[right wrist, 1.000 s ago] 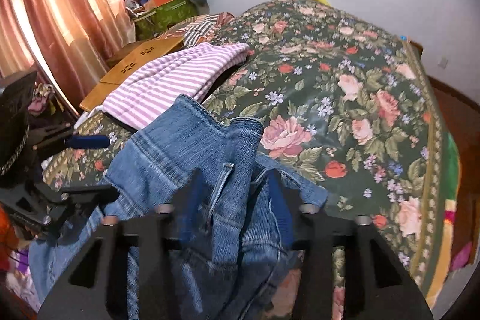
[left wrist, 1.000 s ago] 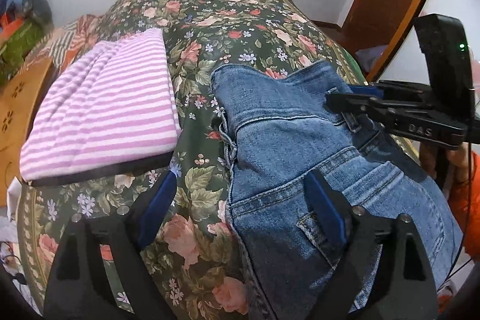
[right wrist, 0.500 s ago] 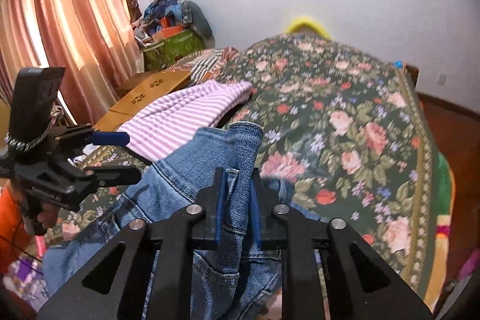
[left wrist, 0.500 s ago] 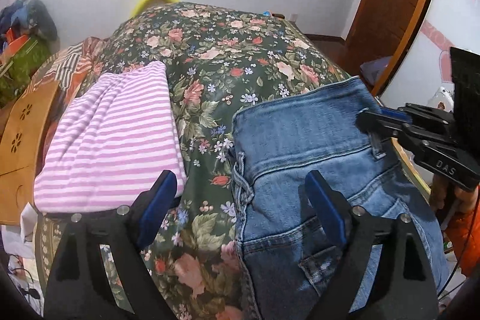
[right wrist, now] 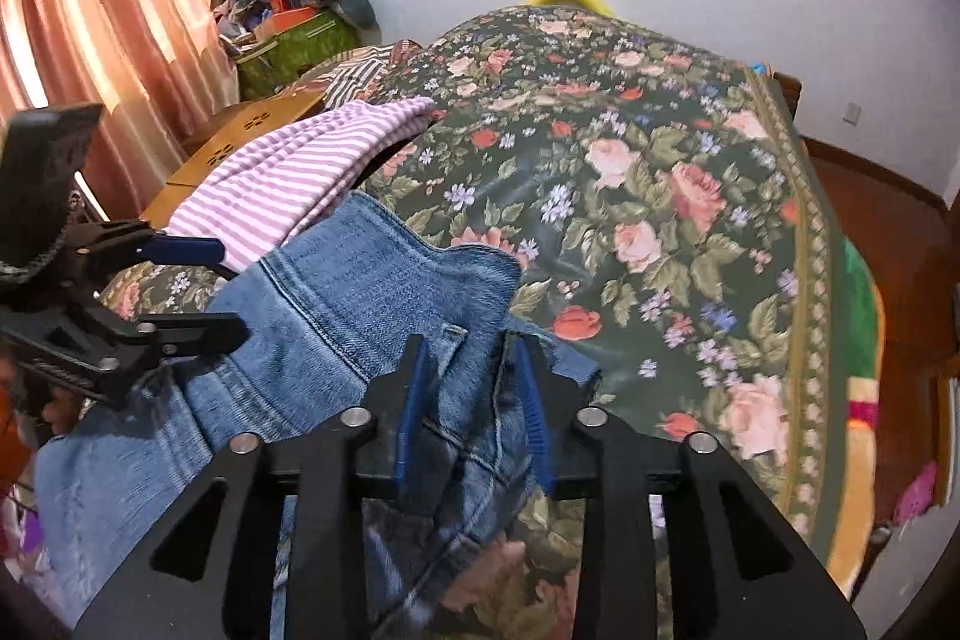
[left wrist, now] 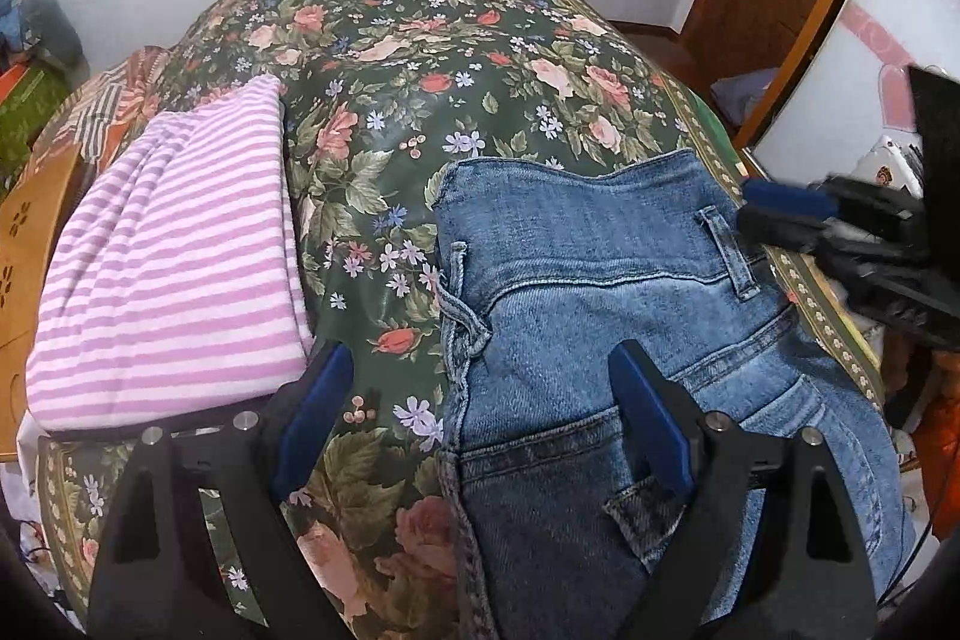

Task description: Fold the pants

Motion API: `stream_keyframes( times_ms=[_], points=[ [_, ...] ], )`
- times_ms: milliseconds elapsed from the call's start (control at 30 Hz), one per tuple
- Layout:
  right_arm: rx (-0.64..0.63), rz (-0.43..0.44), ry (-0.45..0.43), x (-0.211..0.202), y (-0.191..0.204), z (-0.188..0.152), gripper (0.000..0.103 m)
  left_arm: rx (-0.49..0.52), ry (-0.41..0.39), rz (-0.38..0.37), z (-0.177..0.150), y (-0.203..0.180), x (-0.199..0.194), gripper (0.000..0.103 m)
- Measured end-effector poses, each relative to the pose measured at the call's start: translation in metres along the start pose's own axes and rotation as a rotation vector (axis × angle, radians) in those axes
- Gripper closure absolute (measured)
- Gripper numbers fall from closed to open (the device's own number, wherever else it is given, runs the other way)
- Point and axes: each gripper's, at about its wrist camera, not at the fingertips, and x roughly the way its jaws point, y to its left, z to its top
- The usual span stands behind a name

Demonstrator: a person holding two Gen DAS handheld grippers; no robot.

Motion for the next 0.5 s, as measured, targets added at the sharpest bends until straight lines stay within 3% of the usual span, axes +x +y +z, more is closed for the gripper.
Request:
stream_keyframes(
  times_ms=[133,267,367,500],
  points=[
    [-0.001,0.01,-0.027,-0.014,0.002,-0.004,0.06,0.005,-0.009,0.008,0.0,-0.001,0.002,0.011],
    [-0.012,-0.026,0.051,0.011,-0.002,-0.023,0.059,0.005,-0.002,0.007,0.0,-0.001,0.005,0.01],
    [0.025,-0.011,0.051,0.01,-0.011,-0.028,0.058,0.005,0.0,0.006,0.0,0.0,0.002,0.01],
    [0.027,-0.067,0.031,-0.014,-0.01,-0.025,0.054,0.035,-0.033,0.038,-0.001,-0.001,-0.019,0.01]
  ],
)
